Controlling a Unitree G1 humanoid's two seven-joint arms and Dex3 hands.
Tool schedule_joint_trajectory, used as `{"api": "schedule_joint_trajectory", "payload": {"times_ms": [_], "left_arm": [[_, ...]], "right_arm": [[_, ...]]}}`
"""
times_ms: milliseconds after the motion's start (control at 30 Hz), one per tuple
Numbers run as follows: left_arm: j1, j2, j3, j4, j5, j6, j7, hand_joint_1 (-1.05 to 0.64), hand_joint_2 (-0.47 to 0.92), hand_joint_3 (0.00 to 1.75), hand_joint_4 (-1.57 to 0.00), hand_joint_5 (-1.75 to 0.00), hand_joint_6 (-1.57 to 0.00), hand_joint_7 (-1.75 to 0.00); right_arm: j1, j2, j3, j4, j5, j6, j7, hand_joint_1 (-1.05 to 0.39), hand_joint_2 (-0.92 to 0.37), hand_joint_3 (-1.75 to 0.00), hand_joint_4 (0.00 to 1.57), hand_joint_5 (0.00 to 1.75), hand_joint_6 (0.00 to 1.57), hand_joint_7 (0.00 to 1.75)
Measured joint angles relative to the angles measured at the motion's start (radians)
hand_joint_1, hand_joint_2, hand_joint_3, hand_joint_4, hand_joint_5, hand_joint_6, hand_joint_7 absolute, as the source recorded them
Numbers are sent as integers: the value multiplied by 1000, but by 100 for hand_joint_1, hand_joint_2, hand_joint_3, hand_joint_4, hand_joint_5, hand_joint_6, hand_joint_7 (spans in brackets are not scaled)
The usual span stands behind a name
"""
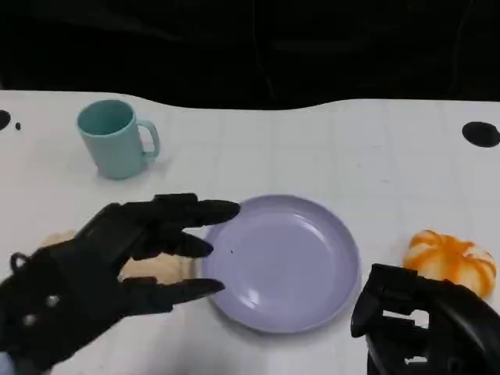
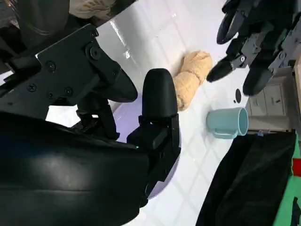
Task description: Grasp the towel on the left side of the plate with the left hand and place it into the plate.
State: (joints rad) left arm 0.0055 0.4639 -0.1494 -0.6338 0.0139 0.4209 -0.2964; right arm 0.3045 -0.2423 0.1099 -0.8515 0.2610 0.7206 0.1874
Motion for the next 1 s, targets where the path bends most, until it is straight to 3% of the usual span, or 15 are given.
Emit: {"api": "schedule_joint_trajectory", "payload": {"times_ms": [167,467,733,1000], "left_arm": [[-100,44,-135,45,213,-10,-20,-53,91,2,-32,-41,-41,0],[-115,-17,-176,65,331,-20,-17,-58,92,4,-30,-45,-40,0],[-118,148,-183,0,723,-70,-107,-67,92,6,-25,-45,-32,0],[-164,171,-177,-11,944,-67,-294,-75,91,0,-34,-27,-30,0]], "right_arm": [[5,0,1,-6,0,2,-1,-9,-51,-127,74,175,65,157],[7,0,0,-15,2,9,-7,-9,-51,-128,73,175,65,157],[7,0,-5,-15,9,10,-6,-11,-50,-129,74,175,65,156],[7,0,-5,-17,9,10,-7,-9,-50,-130,74,175,66,156]]}}
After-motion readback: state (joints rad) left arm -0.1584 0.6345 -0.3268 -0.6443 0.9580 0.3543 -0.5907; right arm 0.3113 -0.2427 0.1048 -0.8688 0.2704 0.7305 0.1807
